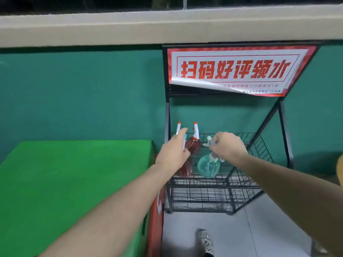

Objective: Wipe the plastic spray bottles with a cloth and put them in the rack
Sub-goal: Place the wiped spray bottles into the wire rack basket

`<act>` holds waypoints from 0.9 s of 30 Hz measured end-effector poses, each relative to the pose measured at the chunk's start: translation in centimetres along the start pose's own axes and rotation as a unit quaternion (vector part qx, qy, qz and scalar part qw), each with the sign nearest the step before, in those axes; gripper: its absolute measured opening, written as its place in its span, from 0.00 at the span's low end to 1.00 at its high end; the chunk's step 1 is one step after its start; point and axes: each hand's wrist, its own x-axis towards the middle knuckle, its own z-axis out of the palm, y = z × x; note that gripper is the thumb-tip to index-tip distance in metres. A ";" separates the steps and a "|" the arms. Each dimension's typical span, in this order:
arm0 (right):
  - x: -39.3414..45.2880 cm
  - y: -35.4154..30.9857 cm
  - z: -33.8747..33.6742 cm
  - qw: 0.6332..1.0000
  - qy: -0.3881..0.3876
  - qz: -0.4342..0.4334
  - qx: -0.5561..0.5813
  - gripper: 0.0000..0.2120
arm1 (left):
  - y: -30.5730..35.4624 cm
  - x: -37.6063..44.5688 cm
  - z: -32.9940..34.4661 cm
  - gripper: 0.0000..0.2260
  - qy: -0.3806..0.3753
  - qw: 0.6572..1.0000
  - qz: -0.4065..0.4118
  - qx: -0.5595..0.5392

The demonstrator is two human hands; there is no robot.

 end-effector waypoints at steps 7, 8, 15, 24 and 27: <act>6.9 2.4 3.7 0.995 -0.039 0.000 0.091 0.03 | -0.6 6.0 5.8 0.19 -0.002 0.993 -0.119 -0.007; 7.8 2.6 4.3 0.994 -0.046 -0.005 0.104 0.03 | -0.8 6.7 6.5 0.18 -0.004 0.991 -0.134 0.001; 12.3 3.5 8.1 0.987 -0.072 -0.001 0.140 0.06 | -2.3 10.6 9.8 0.14 -0.036 0.980 -0.189 0.044; 14.0 3.8 10.7 0.982 -0.089 0.003 0.165 0.06 | -4.4 12.7 11.8 0.17 -0.038 0.973 -0.221 0.046; 14.4 3.5 11.1 0.980 -0.098 -0.007 0.173 0.08 | -4.8 12.9 12.2 0.17 -0.040 0.974 -0.218 0.042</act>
